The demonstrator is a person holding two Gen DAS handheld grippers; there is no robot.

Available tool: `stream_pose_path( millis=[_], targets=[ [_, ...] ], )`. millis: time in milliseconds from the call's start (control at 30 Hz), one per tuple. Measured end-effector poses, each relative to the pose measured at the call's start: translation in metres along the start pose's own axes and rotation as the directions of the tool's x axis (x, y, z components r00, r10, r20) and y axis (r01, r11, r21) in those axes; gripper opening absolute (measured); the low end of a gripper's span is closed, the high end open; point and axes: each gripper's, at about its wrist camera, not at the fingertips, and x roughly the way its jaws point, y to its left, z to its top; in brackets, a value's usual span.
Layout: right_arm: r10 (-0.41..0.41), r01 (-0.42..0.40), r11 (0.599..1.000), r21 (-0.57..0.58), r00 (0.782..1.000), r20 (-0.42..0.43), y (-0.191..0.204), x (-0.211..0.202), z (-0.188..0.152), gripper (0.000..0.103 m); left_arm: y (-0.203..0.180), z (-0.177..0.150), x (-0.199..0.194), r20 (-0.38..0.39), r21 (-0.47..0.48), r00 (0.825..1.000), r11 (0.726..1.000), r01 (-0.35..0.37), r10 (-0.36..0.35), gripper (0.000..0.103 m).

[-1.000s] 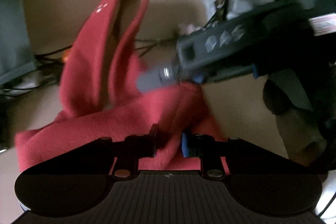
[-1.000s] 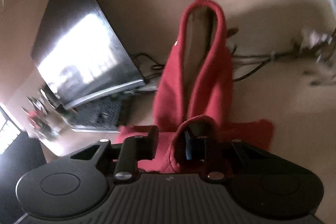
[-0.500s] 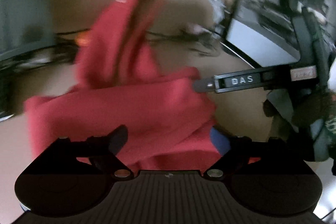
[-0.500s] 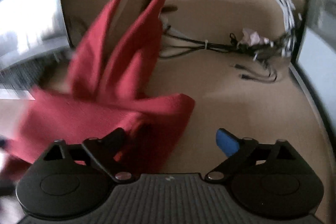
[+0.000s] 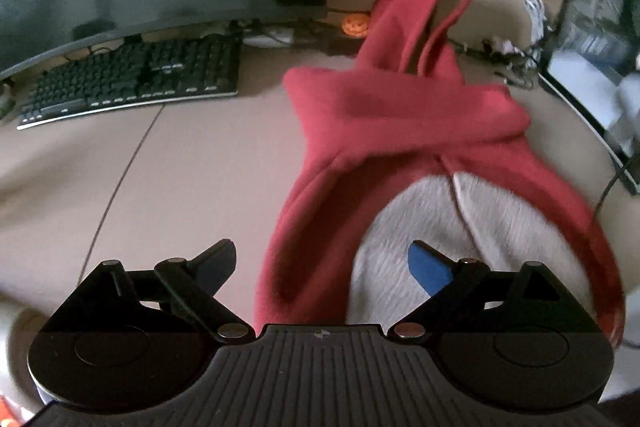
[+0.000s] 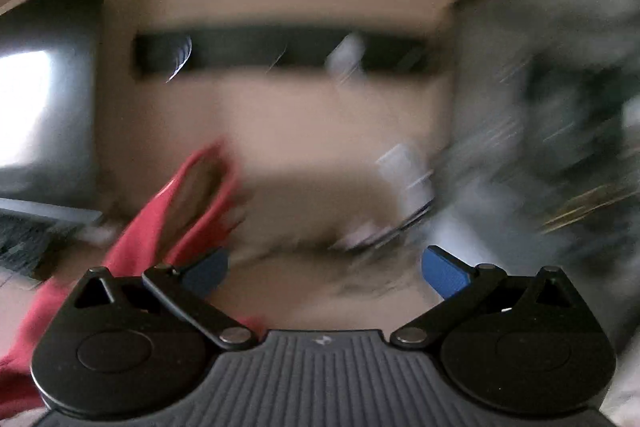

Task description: Fold clothes

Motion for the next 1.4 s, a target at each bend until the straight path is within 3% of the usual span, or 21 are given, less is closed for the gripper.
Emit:
stream_pose_path(
  millis=[67,133,167,267,333,467,533,633,800,1100,1233,1300,1400],
  targets=[
    [-0.158,0.166,0.979,-0.117,0.984,0.079,-0.003,-0.025,-0.005,0.103,0.008,-0.009,-0.007,-0.013,-0.004,1.0,1.0,0.019,-0.019,0.097],
    [-0.255,0.261,0.938,-0.227,0.965,0.055,-0.008,-0.04,-0.019,0.103,0.012,-0.015,-0.012,-0.002,0.021,0.998,0.998,0.055,-0.055,0.097],
    [-0.291,0.29,0.922,-0.258,0.956,0.036,-0.013,-0.048,-0.027,0.103,0.015,-0.018,-0.014,0.003,0.04,0.998,0.997,0.067,-0.068,0.097],
    [-0.333,0.309,0.92,-0.241,0.941,-0.065,-0.03,-0.08,-0.058,0.103,0.02,-0.028,-0.017,0.006,0.087,0.994,0.991,0.105,-0.106,0.098],
    [-0.306,0.268,0.938,-0.22,0.939,-0.16,-0.037,-0.101,-0.081,0.103,0.024,-0.037,-0.018,-0.011,0.11,0.994,0.988,0.112,-0.111,0.098],
    [-0.125,0.078,0.986,-0.144,0.926,-0.356,-0.028,-0.143,-0.128,0.103,0.026,-0.058,-0.03,-0.005,0.192,0.993,0.975,0.115,-0.116,0.098],
    [-0.027,-0.016,0.995,-0.097,0.906,-0.423,-0.017,-0.162,-0.151,0.103,0.028,-0.066,-0.033,-0.013,0.21,0.993,0.97,0.12,-0.12,0.098],
    [0.039,-0.084,0.994,-0.075,0.881,-0.472,0.003,-0.176,-0.177,0.103,0.032,-0.076,-0.037,-0.027,0.221,0.991,0.966,0.133,-0.13,0.098],
    [0.056,-0.078,0.997,-0.022,0.854,-0.517,0.019,-0.158,-0.194,0.103,0.032,-0.088,-0.034,-0.046,0.249,0.991,0.959,0.133,-0.126,0.098],
    [0.06,-0.075,0.997,-0.007,0.852,-0.521,0.023,-0.16,-0.198,0.103,0.026,-0.087,-0.026,-0.011,0.281,0.998,0.958,0.055,-0.054,0.099],
    [0.088,-0.102,0.995,0.007,0.824,-0.56,0.018,-0.164,-0.213,0.103,0.035,-0.083,-0.027,0.014,0.245,1.0,0.97,-0.005,0.001,0.099],
    [0.085,-0.11,0.994,-0.006,0.804,-0.589,0.021,-0.162,-0.224,0.103,0.042,-0.081,-0.029,0.01,0.214,1.0,0.977,0.004,-0.006,0.099],
    [0.079,-0.107,0.994,-0.009,0.791,-0.607,0.028,-0.156,-0.231,0.103,0.046,-0.083,-0.031,-0.004,0.193,0.999,0.981,0.033,-0.033,0.099]
  ],
)
